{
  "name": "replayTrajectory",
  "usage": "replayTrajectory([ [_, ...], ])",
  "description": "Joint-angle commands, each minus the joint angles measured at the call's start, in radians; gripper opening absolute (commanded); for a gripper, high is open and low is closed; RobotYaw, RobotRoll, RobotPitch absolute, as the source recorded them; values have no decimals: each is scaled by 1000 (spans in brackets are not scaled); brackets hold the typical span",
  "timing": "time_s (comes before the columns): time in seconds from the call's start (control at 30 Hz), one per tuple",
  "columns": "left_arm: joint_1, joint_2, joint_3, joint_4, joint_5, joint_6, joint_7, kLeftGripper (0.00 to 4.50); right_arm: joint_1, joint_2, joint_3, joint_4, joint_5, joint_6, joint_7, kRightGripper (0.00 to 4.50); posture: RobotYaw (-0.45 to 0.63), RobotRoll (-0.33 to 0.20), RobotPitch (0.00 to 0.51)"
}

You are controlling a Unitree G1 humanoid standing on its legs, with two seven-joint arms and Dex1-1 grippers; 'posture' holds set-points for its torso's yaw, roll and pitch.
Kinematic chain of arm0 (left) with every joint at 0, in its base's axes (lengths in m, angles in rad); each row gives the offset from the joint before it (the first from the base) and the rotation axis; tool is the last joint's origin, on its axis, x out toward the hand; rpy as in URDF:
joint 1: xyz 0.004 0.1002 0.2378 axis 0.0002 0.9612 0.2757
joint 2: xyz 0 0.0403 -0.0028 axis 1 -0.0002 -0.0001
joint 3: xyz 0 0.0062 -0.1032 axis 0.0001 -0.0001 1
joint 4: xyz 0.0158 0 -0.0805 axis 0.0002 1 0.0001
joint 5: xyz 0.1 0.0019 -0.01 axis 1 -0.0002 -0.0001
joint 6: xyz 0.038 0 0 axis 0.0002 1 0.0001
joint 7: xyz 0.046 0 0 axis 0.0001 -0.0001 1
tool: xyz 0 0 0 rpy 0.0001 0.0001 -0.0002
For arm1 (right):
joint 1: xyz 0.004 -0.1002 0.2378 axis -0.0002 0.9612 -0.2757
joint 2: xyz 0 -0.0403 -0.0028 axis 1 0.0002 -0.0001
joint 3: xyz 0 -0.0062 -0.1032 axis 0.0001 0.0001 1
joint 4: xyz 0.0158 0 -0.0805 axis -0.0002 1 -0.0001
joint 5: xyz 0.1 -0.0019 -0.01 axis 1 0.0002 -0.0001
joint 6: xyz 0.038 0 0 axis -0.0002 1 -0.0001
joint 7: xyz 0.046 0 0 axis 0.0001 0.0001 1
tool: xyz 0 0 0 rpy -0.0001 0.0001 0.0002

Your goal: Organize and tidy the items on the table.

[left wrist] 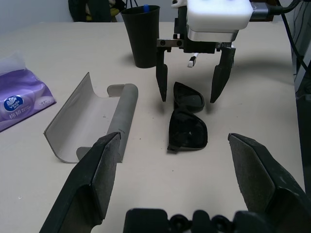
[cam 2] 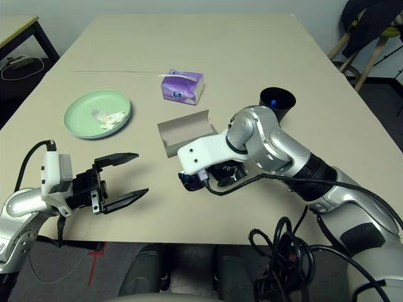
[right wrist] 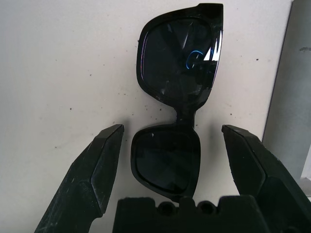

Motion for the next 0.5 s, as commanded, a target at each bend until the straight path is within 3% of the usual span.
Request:
replayTrajectory([
  [0.03, 2, -1, -19, -10, 8, 1, -7, 4483, 20, 11, 24, -11, -23, 4, -24, 4500, 188, 0, 129],
  [0.5, 15, -2, -20, -20, 11, -2, 0, 4483, 26, 46, 39, 11, -80, -12, -96, 4500, 199, 0, 128],
])
